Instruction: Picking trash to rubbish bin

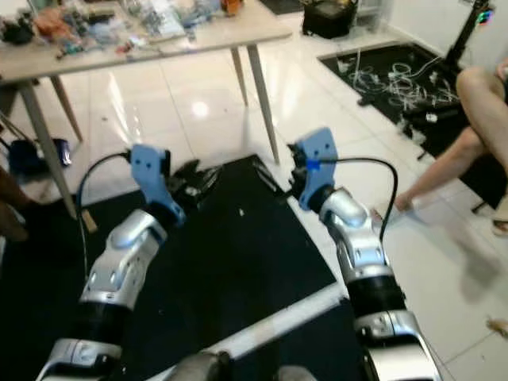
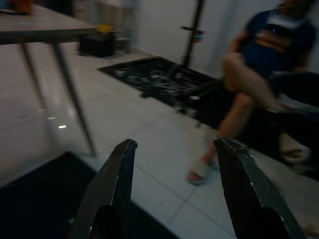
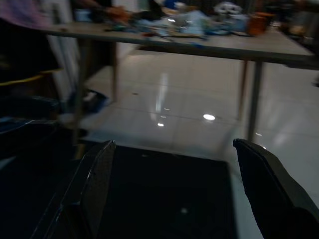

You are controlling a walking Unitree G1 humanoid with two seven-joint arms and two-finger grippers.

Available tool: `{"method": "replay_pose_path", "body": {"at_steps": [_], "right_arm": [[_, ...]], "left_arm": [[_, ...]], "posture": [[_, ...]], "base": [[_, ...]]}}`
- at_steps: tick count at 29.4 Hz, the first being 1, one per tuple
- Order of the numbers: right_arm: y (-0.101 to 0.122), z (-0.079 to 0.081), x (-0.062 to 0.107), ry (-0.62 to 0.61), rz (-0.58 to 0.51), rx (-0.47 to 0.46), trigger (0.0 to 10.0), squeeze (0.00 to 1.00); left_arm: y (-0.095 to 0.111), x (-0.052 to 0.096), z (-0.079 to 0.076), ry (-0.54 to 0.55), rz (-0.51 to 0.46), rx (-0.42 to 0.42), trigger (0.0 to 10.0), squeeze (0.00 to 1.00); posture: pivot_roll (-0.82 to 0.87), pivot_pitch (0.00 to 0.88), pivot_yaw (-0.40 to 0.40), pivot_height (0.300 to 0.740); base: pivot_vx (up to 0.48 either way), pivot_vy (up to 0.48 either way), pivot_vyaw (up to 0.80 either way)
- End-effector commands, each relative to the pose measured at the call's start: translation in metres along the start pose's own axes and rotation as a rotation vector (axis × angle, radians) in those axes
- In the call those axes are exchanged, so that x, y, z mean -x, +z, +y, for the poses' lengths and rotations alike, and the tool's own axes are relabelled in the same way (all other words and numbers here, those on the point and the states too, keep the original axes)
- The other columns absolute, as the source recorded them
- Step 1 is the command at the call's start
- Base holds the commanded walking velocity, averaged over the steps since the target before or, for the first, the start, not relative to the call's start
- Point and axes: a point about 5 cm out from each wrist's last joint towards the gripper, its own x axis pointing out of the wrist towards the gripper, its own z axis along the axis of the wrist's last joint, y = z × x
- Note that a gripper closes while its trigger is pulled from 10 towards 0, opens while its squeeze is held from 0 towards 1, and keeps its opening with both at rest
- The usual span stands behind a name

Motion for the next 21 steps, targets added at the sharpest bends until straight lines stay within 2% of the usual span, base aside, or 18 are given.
{"method": "replay_pose_path", "body": {"at_steps": [1,21], "right_arm": [[-0.0017,-0.0022,0.0016,-0.015,0.008,-0.015,10.0,0.0],[-0.0019,-0.003,0.0013,-0.023,0.016,-0.022,10.0,0.0]], "left_arm": [[0.0003,0.0001,-0.0013,-0.015,-0.003,-0.006,10.0,0.0],[0.0006,0.0002,-0.0023,-0.027,-0.008,-0.007,10.0,0.0]], "posture": [[-0.05,0.0,-0.045,0.74],[-0.05,0.0,-0.045,0.74]], "base": [[0.266,0.0,0.0],[0.296,0.0,0.0]]}}
